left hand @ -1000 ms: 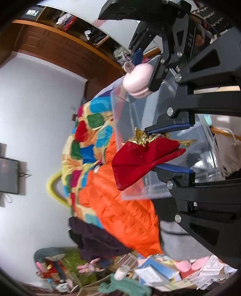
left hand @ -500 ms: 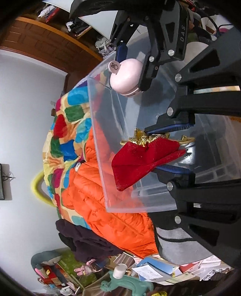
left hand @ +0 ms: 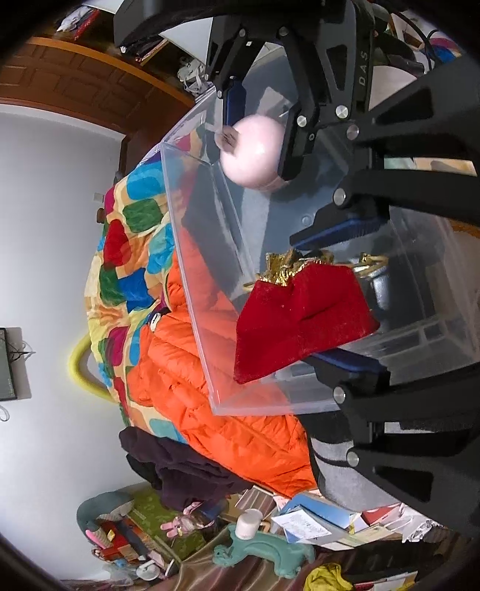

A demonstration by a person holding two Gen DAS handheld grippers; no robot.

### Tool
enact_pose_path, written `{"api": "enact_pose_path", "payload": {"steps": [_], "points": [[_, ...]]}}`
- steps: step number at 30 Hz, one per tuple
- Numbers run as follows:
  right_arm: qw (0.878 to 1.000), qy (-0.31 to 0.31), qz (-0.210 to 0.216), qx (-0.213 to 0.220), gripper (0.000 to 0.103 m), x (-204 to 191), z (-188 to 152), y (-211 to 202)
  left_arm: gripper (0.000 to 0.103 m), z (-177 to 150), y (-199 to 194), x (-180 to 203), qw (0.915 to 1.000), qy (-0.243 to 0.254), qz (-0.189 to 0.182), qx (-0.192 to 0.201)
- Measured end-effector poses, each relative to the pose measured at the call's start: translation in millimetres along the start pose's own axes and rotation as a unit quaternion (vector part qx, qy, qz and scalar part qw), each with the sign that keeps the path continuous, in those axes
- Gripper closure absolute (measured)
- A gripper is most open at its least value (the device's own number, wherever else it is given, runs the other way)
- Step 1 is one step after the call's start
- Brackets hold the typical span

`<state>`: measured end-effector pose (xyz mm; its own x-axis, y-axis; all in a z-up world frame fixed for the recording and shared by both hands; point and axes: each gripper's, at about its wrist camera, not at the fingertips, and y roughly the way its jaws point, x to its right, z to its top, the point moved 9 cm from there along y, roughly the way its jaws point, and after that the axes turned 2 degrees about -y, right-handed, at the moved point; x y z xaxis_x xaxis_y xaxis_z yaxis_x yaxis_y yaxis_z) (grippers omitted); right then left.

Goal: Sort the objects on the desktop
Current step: 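Carry the red pouch into the clear box with left gripper while right gripper places the pink jar inside, then move left gripper to the white drawstring pouch while right gripper approaches the green bottle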

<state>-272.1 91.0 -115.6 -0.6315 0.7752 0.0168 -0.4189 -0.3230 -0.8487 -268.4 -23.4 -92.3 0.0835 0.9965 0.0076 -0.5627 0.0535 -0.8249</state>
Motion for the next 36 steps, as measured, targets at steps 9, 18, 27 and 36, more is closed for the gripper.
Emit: {"api": "enact_pose_path", "payload": {"steps": [9, 18, 27, 36], "points": [[0.999, -0.018, -0.017, 0.026, 0.041, -6, 6, -17, 0.032, 5, -17, 1, 0.9996, -0.001, 0.006, 0.027], [0.994, -0.010, -0.014, 0.105, 0.025, -12, 10, -75, 0.024, 6, -56, 2, 0.9979, 0.000, 0.004, 0.065], [0.985, 0.007, -0.051, 0.164, 0.018, -2, -16, -129, 0.011, -11, -119, 0, 0.9906, 0.012, 0.011, 0.136], [0.983, 0.027, -0.072, 0.165, 0.016, 5, -59, -134, 0.007, -46, -136, -5, 0.9891, -0.002, 0.014, 0.146]]}}
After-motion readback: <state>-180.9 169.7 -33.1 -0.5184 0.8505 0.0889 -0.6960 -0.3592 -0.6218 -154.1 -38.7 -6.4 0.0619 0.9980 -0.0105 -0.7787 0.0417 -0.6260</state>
